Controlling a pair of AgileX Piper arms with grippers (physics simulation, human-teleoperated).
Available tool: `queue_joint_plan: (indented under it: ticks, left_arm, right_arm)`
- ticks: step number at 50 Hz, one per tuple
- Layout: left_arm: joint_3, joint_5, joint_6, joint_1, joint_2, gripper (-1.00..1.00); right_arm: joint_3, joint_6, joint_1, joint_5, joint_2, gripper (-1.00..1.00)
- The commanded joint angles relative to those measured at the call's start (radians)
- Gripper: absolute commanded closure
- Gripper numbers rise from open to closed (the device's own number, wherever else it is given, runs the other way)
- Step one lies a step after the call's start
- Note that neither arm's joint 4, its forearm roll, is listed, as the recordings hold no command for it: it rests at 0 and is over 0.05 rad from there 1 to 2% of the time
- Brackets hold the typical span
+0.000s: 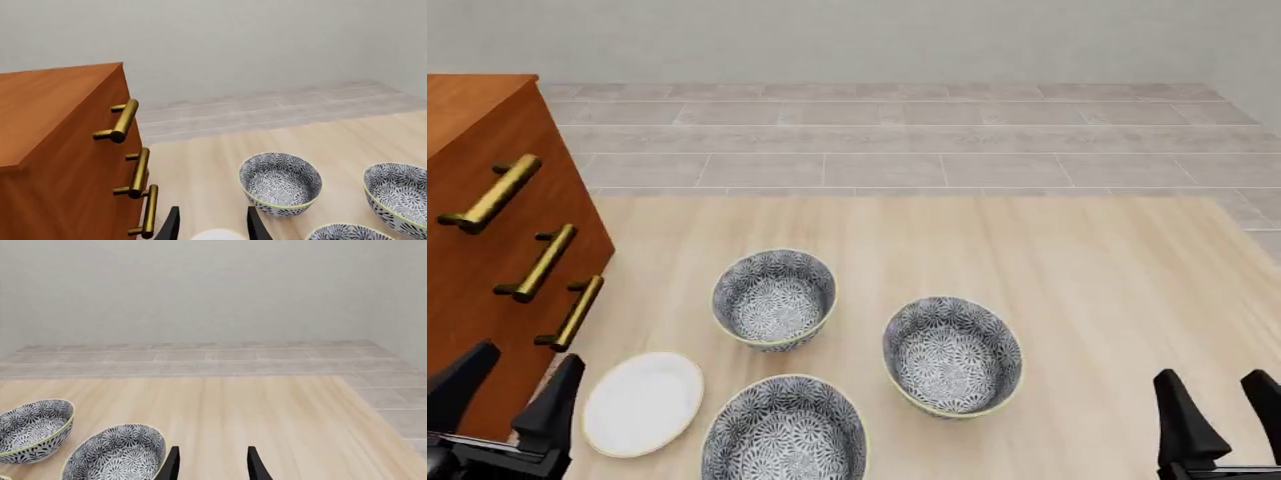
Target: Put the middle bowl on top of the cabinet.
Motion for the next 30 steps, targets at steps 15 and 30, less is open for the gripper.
queue_joint_plan:
  ticks: [15, 30]
  left_arm:
    - [-0.103, -0.130, 0.022, -0.170, 0.282, -1.00]
    - [-0.201, -0.121, 0.015, -0.294, 0.401, -1.00]
  right_arm:
    - [0.000, -0.037, 0.018, 0.003, 0.002, -1.00]
    - [-0.001, -0.022, 0.010, 0.000, -0.001, -1.00]
